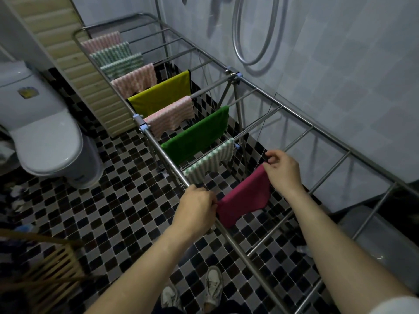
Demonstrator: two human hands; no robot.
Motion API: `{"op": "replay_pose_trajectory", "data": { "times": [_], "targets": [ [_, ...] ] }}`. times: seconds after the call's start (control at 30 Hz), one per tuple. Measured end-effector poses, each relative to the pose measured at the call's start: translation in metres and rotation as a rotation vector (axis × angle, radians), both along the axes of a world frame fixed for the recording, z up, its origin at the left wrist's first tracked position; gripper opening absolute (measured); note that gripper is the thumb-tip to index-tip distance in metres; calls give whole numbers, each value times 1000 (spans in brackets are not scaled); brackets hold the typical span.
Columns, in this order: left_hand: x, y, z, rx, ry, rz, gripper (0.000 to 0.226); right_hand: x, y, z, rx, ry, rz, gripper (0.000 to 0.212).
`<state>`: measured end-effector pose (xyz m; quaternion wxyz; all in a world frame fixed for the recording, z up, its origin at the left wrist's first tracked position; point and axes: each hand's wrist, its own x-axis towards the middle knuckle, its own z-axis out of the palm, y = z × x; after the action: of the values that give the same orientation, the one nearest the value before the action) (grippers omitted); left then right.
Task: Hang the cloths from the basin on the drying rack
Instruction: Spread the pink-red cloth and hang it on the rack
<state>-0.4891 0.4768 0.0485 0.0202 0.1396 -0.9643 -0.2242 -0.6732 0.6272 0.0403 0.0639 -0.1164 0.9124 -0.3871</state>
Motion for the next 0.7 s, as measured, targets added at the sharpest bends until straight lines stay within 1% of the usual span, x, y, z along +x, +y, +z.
{"op": "replay_pose_trajectory", "data": {
  "times": [0.1, 0.23, 0.3, 0.5, 0.6, 0.7],
  "targets": [
    [1, 7, -1, -54, 8, 7, 26, 5, -2, 1, 43, 39, 58, 30],
    [1, 8, -3, -95, -71, 37, 27, 7, -3, 3, 215, 28, 204, 17],
    [0, 7, -4, -98, -95, 42, 25, 7, -4, 4, 272, 37, 247, 15],
    [-4, 8, -4, -46, -146, 41, 24, 4, -6, 6, 385, 49, 292, 19],
    [-3, 6, -3, -31, -159, 38, 27, 5, -10, 12, 447, 52, 315, 22],
    [3, 1, 1, 31, -123, 61, 28, 10, -20, 21, 427, 73, 318, 29]
  ]
}}
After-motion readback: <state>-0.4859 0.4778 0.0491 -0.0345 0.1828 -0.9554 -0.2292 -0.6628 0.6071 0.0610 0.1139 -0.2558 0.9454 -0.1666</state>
